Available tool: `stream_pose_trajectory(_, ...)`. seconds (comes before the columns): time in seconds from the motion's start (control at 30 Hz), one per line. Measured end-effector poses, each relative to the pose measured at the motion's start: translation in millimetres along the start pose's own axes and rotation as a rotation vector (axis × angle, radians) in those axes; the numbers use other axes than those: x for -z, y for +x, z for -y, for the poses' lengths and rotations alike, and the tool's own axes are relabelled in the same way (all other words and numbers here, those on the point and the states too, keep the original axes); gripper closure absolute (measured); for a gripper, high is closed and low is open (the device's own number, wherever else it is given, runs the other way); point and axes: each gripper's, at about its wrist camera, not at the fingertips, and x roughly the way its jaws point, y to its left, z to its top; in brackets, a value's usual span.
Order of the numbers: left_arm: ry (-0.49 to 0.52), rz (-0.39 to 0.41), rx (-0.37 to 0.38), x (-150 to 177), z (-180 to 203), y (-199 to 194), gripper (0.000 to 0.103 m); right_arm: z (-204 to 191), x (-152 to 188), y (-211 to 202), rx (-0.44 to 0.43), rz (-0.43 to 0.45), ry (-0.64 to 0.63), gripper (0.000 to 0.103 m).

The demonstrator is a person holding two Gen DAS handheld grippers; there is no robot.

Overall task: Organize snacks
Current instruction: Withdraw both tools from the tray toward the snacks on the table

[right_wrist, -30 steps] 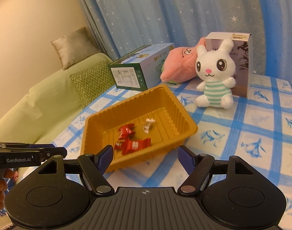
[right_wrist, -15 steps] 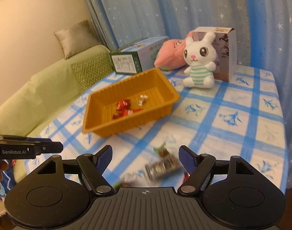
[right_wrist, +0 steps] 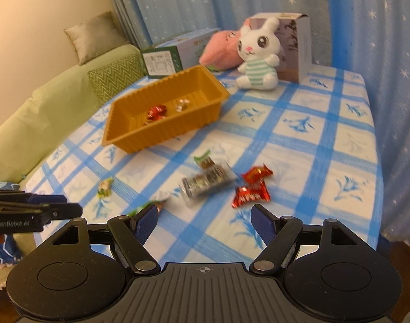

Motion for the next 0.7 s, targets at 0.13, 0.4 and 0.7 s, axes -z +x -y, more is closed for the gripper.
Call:
stream_pose_trajectory(0.13, 0.037, -0.021, 0.008, 11.8, 10.5, 5.3, 0.061, 3.9, 9.9, 0.1, 0.027, -0.014, 0.005, 0.027)
stream_pose_trajectory(0.4, 0.112, -0.035, 0.009, 19.8, 21.1, 17.1, 0.062, 11.1, 24.3, 3.2, 0.063, -0.041, 0.032, 0.027)
stream_pose_trajectory(0.7, 0.182, -0.054, 0.026, 14.7, 25.3, 38.0, 0.062, 18.8, 31.3, 7.0, 0.110, -0.051, 0.063, 0.027)
